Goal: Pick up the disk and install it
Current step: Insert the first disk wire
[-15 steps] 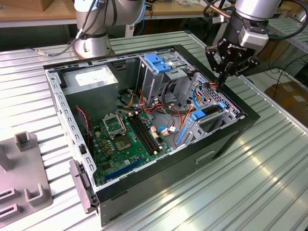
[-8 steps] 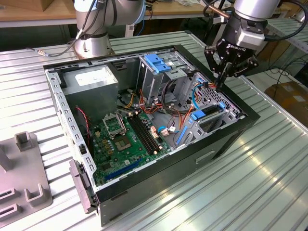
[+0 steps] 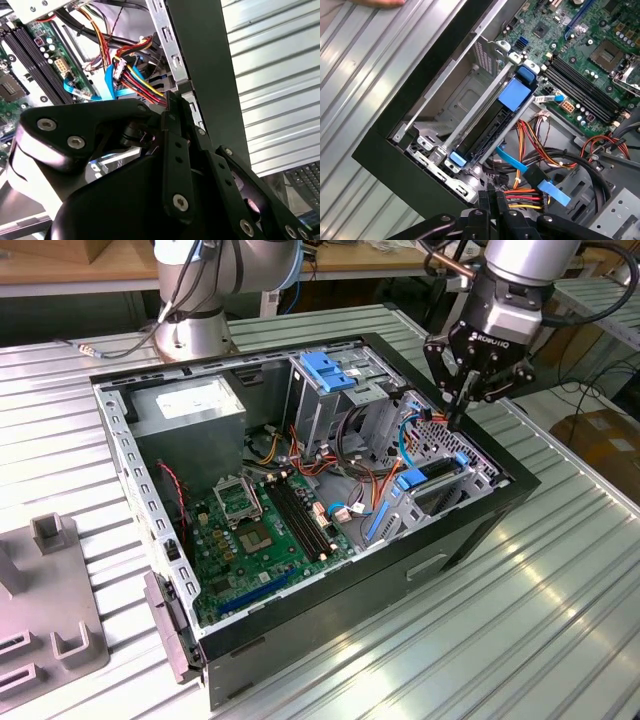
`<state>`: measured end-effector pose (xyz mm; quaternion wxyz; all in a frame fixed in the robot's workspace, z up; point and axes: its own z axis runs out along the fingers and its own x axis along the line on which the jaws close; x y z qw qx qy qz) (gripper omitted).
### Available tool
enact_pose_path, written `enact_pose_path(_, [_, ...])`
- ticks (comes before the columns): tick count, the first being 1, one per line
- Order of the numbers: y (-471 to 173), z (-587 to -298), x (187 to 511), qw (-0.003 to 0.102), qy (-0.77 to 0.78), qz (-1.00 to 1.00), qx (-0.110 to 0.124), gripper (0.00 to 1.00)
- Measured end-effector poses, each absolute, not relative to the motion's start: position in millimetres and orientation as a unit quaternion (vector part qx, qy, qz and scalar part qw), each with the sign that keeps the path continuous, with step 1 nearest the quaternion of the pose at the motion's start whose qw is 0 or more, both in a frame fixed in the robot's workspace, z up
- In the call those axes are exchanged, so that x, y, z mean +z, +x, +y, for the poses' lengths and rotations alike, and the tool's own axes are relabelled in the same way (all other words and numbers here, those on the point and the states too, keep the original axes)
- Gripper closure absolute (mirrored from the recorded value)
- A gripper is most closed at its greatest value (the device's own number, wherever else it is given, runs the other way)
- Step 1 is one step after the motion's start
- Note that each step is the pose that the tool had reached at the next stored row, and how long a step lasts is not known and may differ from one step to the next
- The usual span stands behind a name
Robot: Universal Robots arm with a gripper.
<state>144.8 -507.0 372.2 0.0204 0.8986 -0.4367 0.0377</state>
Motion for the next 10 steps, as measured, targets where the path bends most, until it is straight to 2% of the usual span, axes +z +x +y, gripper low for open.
enact_pose_path(10, [148.1, -507.0, 370.2, 0.024, 0.862, -0.506, 0.036, 0.84])
